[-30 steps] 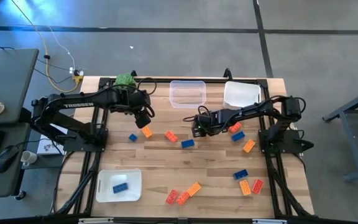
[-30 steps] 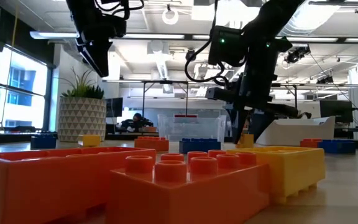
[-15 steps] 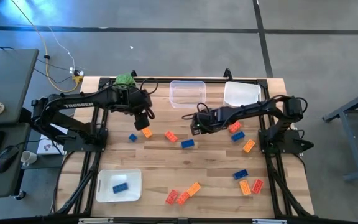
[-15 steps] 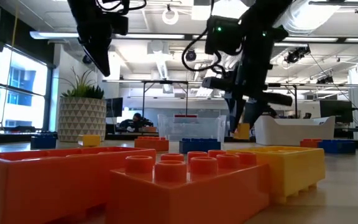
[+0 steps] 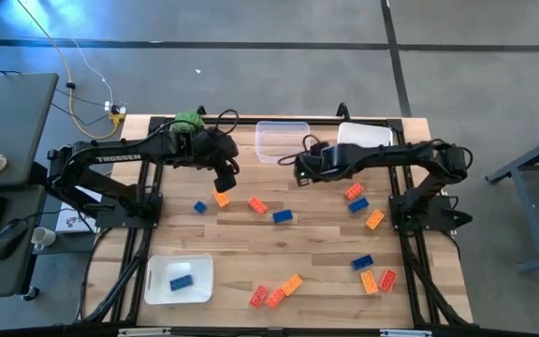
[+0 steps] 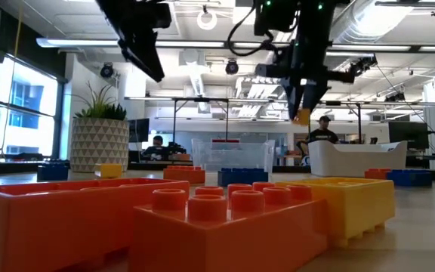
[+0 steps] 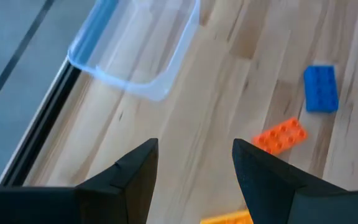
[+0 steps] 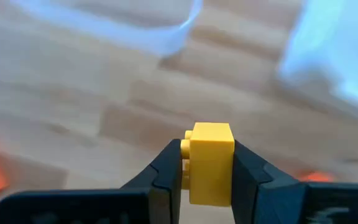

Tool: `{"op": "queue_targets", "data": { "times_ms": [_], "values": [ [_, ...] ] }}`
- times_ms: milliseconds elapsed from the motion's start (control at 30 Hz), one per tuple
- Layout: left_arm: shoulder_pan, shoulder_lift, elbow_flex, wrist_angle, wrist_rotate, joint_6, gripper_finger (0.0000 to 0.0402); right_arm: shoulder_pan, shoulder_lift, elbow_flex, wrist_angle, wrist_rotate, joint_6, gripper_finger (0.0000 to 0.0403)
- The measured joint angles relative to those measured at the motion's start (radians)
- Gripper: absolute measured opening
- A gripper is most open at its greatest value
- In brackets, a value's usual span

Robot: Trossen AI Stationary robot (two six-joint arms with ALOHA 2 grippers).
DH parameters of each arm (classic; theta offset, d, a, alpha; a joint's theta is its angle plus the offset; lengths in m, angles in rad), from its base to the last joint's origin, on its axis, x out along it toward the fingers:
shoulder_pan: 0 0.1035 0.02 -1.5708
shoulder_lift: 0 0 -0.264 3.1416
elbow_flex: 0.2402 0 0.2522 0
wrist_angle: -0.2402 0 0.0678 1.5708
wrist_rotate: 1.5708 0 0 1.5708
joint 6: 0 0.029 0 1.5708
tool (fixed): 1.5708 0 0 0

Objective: Sort & place blocks by color
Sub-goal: Put the yellow game piece into the top white bin

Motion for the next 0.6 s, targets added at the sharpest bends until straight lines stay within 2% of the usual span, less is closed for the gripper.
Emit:
{"op": "queue_targets", "data": {
  "times_ms": [200,400,600],
  "values": [
    [0.000,0.000,0.000,0.093,-0.001,-0.001,0.0193,-0.096,-0.071,0.018,-0.107,0.075,-0.072,0.0071],
    [-0.011,0.015,0.000,0.263,0.026,-0.041,0.0193,-0.207,-0.121,0.018,-0.258,0.115,-0.116,0.0072],
    [-0.052,0.084,0.000,0.297,0.039,-0.046,0.0193,-0.315,-0.133,0.017,-0.326,0.131,-0.170,0.0073]
  ]
}}
